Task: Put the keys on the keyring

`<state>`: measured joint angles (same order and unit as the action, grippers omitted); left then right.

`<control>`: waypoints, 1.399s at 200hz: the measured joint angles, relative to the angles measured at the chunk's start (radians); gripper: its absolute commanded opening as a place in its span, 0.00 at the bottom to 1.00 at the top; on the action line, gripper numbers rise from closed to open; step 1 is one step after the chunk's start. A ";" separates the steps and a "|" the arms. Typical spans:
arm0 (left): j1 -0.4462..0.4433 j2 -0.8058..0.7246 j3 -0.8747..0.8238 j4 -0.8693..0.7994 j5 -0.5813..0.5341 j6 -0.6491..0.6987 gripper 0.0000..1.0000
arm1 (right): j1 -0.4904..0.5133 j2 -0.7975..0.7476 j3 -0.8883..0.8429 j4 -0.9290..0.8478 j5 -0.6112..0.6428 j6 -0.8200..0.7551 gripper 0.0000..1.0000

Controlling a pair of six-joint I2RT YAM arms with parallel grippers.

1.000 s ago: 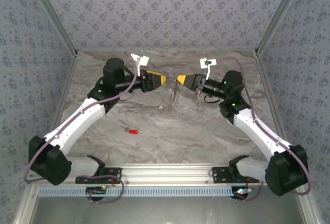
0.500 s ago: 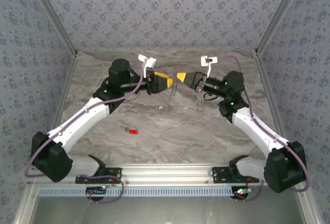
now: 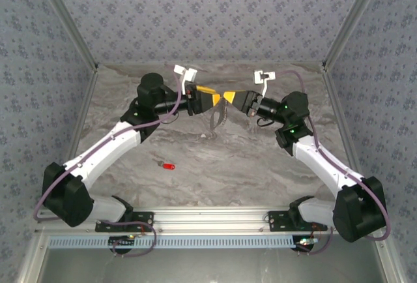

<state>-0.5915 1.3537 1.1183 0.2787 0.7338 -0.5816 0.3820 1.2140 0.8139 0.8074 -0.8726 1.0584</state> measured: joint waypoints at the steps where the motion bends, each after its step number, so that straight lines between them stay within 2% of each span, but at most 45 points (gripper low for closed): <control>1: 0.000 0.000 0.000 0.000 0.000 0.000 0.50 | 0.000 0.000 0.000 0.000 0.000 0.000 0.00; 48: -0.010 0.018 0.000 0.057 0.013 -0.030 0.50 | 0.000 0.017 -0.004 0.030 0.000 0.017 0.00; 65: -0.018 0.027 0.000 0.080 0.024 -0.039 0.48 | 0.000 0.021 -0.010 0.040 0.000 0.027 0.00; 122: -0.039 0.043 0.000 0.112 0.042 -0.057 0.24 | -0.011 0.024 -0.032 0.074 -0.006 0.031 0.00; 151: -0.040 0.043 -0.009 0.098 0.033 -0.056 0.15 | -0.021 0.024 -0.056 0.104 -0.003 0.031 0.00; 180: -0.051 0.043 -0.014 0.091 0.037 -0.051 0.00 | -0.023 0.032 -0.079 0.110 0.001 0.035 0.00; 201: -0.053 0.043 -0.014 0.088 0.037 -0.048 0.00 | -0.025 0.045 -0.080 0.114 0.005 0.043 0.00; 212: -0.055 0.043 -0.014 0.088 0.037 -0.048 0.00 | -0.028 0.049 -0.081 0.113 0.009 0.050 0.18; 234: -0.058 0.043 -0.014 0.086 0.027 -0.040 0.00 | -0.053 0.049 -0.101 0.121 0.019 0.075 0.33; 264: -0.060 0.039 -0.014 0.058 0.000 -0.019 0.00 | -0.145 0.026 -0.173 0.127 0.058 0.136 0.43; 280: -0.060 0.034 -0.014 0.031 -0.018 -0.001 0.00 | -0.177 -0.015 -0.212 0.112 0.081 0.163 0.45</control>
<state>-0.6510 1.3876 1.1042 0.3099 0.7162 -0.5823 0.2054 1.1992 0.6022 0.9192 -0.7914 1.2209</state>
